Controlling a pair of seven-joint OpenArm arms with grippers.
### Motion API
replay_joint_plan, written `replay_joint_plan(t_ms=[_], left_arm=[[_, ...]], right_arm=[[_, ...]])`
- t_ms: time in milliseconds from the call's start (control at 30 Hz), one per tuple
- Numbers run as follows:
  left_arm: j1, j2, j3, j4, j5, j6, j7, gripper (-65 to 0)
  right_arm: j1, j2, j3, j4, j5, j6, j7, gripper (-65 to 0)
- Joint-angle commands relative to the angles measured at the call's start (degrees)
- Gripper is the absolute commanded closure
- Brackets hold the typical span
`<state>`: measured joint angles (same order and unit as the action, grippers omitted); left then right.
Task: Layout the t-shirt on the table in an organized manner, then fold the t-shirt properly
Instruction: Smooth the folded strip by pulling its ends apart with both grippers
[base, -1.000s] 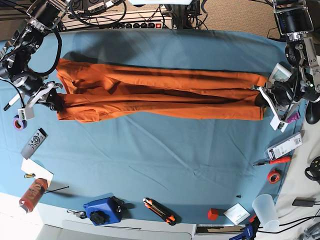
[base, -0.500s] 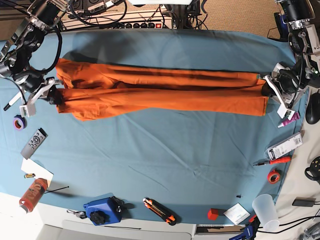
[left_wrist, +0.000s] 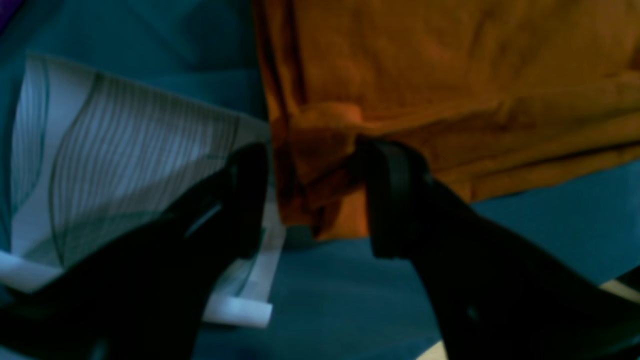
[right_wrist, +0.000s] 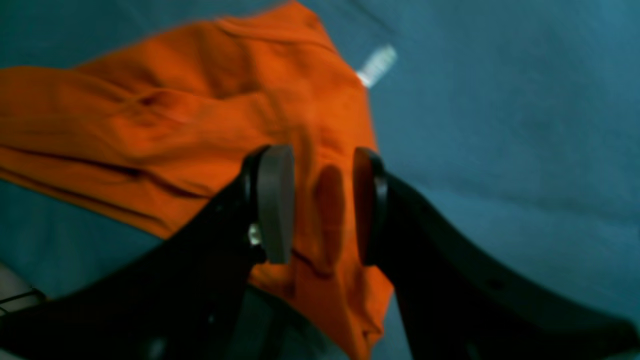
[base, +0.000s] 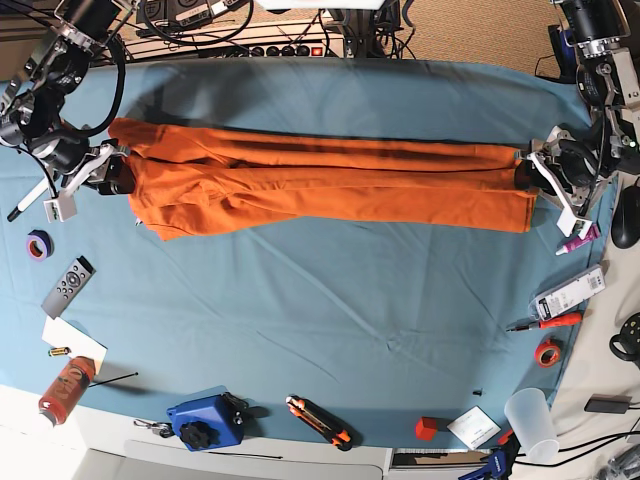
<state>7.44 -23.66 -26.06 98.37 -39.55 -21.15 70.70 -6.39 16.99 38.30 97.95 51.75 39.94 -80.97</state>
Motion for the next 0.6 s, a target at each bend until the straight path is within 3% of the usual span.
replay_joint_plan(t_ms=[0,167,267,433,567], left_arm=[[-0.63,-1.14,-0.48,0.94,-1.25,0.42,-0.22,-32.7],[-0.98,-1.09,-0.96,0.92,-7.21,-1.2,-0.52,-32.7],[-1.16,-1.09,-1.22,0.85,-6.4,-1.07,-1.97,-32.7],[-1.16,-0.96,-1.22,-1.07,-1.14,2.16,-4.31,-32.7],[-1.95,-0.79,-1.22,-5.35,-5.2,1.38,-3.52,-32.7]], right_arm=[[0.17,1.09,0.39,0.94,1.22,0.06,0.97,-20.3],[-0.61,1.09,0.39,0.94,1.2,0.06,0.97,-20.3],[-0.59,1.09,0.37,0.94,1.18,0.06,0.97,-20.3],[-0.59,1.09,0.37,0.94,1.16,0.06,0.97,-20.3],[-0.57,1.09,0.37,0.94,1.2,0.06,0.97,-20.3]])
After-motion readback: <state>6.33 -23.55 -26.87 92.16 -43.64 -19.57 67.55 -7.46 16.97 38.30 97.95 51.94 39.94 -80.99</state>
